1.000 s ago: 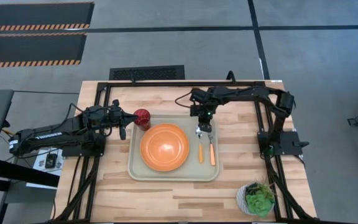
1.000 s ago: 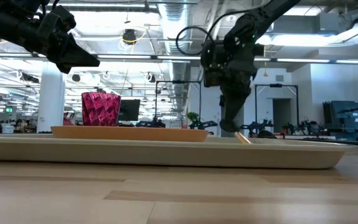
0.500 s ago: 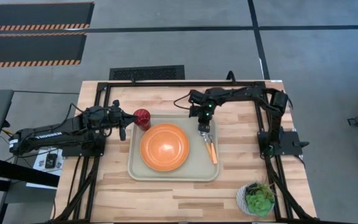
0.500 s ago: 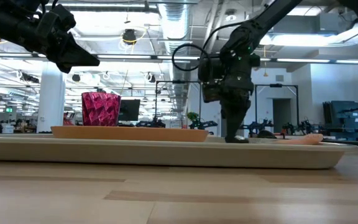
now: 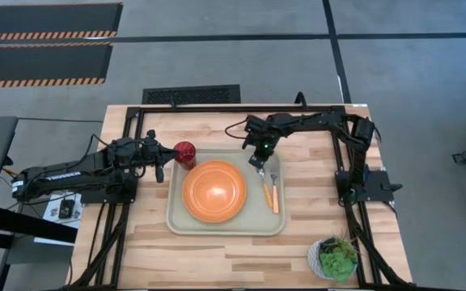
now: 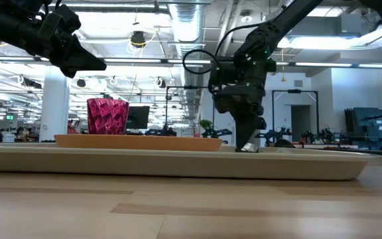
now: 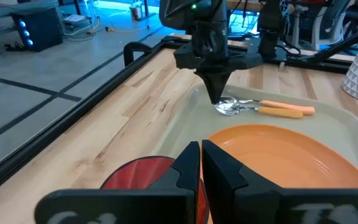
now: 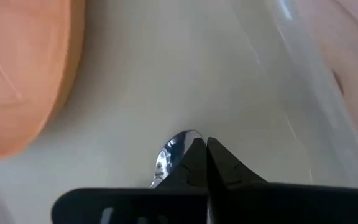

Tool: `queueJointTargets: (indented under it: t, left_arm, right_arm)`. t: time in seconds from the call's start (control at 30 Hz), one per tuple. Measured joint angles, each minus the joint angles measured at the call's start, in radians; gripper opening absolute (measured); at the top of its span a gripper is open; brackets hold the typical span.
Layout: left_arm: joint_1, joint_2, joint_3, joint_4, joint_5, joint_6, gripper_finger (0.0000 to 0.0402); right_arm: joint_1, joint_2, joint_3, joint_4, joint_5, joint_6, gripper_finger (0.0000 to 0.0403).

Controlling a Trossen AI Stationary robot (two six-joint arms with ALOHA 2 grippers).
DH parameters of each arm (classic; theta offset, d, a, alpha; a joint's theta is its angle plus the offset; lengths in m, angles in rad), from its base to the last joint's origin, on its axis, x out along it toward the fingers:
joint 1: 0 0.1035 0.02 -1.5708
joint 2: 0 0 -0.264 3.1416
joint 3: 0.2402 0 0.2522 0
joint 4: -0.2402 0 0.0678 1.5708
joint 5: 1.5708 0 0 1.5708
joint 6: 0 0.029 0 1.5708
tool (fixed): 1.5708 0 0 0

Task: Pick and place plate/cup/fork/spoon on tray
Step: Put the orange spoon between the orange plate and the orange fork on the gray serving tray

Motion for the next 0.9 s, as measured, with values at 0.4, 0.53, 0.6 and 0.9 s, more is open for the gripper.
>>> queueJointTargets:
  t: [0.4,0.53,0.6,0.9]
  left_arm:
    - [0.000,0.000,0.000,-0.019,0.001,0.000,0.0006]
    - [0.000,0.000,0.000,-0.023,0.001,0.000,0.0006]
    - [0.000,0.000,0.000,-0.023,0.001,0.000,0.0006]
    - [0.000,0.000,0.000,-0.023,0.000,0.003,0.0006]
  right_arm:
    - [0.050,-0.003,-0.036,0.080,0.042,0.197,0.0002]
    - [0.054,-0.039,-0.106,0.138,0.078,0.260,0.0001]
    - [0.060,-0.059,-0.138,0.168,0.093,0.279,0.0001]
    - [0.103,-0.118,-0.165,0.173,0.238,0.274,0.0002]
